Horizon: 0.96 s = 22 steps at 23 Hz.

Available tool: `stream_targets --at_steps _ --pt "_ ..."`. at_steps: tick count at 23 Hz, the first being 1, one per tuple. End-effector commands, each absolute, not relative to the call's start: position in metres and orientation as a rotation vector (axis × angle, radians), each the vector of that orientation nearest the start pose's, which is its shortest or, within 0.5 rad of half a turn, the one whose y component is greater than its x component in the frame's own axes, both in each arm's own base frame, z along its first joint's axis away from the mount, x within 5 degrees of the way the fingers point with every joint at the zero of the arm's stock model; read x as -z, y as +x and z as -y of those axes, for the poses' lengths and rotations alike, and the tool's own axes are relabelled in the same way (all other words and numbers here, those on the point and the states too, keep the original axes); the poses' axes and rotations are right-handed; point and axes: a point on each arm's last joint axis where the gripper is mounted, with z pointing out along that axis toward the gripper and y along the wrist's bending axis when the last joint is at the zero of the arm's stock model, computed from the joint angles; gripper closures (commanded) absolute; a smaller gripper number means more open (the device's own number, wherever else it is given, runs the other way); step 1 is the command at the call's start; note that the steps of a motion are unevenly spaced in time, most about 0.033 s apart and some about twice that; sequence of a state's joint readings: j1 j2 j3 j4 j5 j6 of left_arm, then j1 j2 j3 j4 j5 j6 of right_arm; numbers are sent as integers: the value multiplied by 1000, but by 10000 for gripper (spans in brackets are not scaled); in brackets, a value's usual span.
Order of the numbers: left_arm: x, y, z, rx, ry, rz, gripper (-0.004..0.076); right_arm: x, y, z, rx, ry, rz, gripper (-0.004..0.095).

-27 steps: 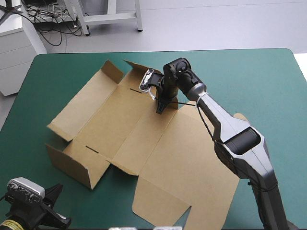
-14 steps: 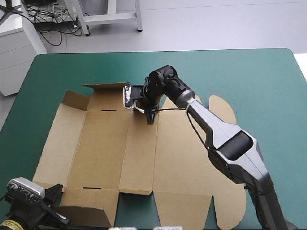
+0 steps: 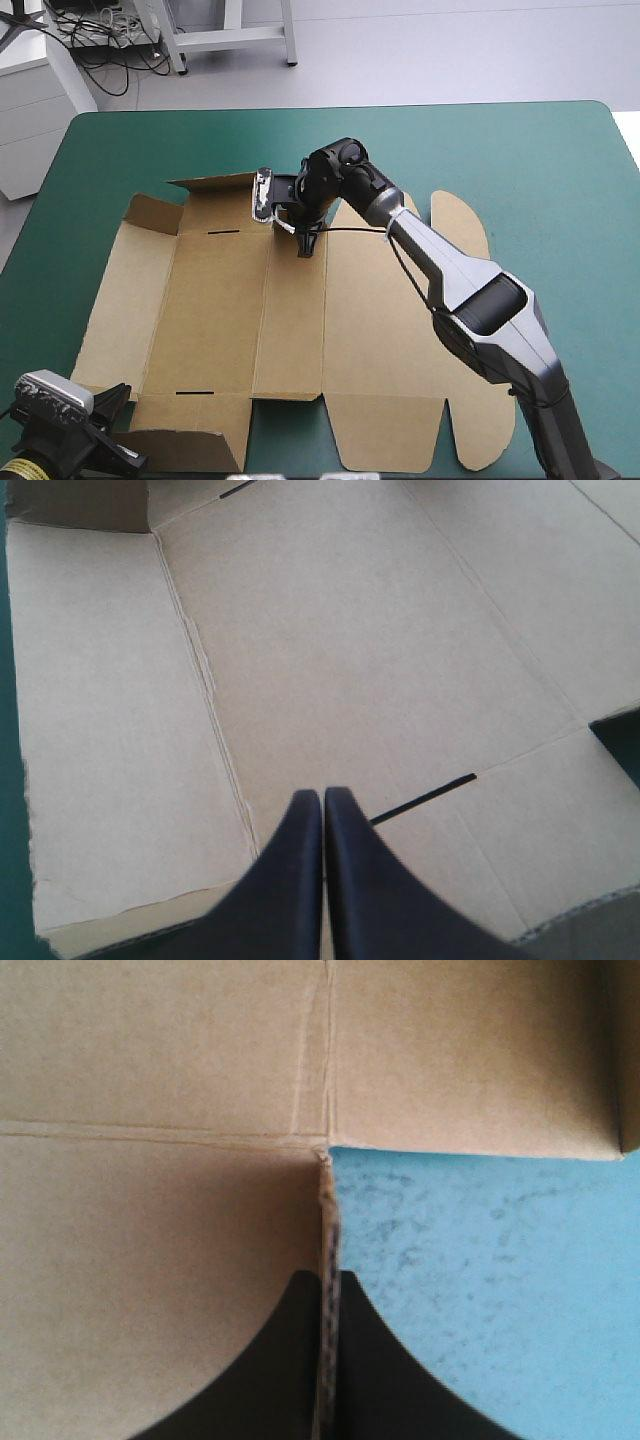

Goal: Fold the box

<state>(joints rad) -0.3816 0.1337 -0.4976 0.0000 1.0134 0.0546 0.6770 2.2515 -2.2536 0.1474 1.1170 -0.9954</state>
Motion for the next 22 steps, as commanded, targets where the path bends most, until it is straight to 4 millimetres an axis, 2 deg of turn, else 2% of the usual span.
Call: stream_targets --at_steps 1,5,8,11,13,16,18,22 --pt "-293 20 8 206 447 -2011 734 -330 382 -317 -37 -1707 -1723 907" --pt "-293 20 8 206 447 -2011 734 -331 388 -312 -24 -1487 -1891 813" --pt "-293 20 8 206 447 -2011 734 -331 391 -310 -30 -1443 -1916 691" --pt "-293 20 8 206 447 -2011 734 -331 390 -312 -58 -1434 -1923 510" --pt "-293 20 8 206 447 -2011 734 -332 388 -314 -98 -1437 -1919 464" --pt "-293 20 8 206 447 -2011 734 -335 388 -312 -68 -1437 -1909 464" --pt "-293 20 8 206 447 -2011 734 -347 389 -302 11 -1426 -1885 464" --pt "-293 20 8 206 447 -2011 734 -410 382 -254 49 -1280 -1835 464"
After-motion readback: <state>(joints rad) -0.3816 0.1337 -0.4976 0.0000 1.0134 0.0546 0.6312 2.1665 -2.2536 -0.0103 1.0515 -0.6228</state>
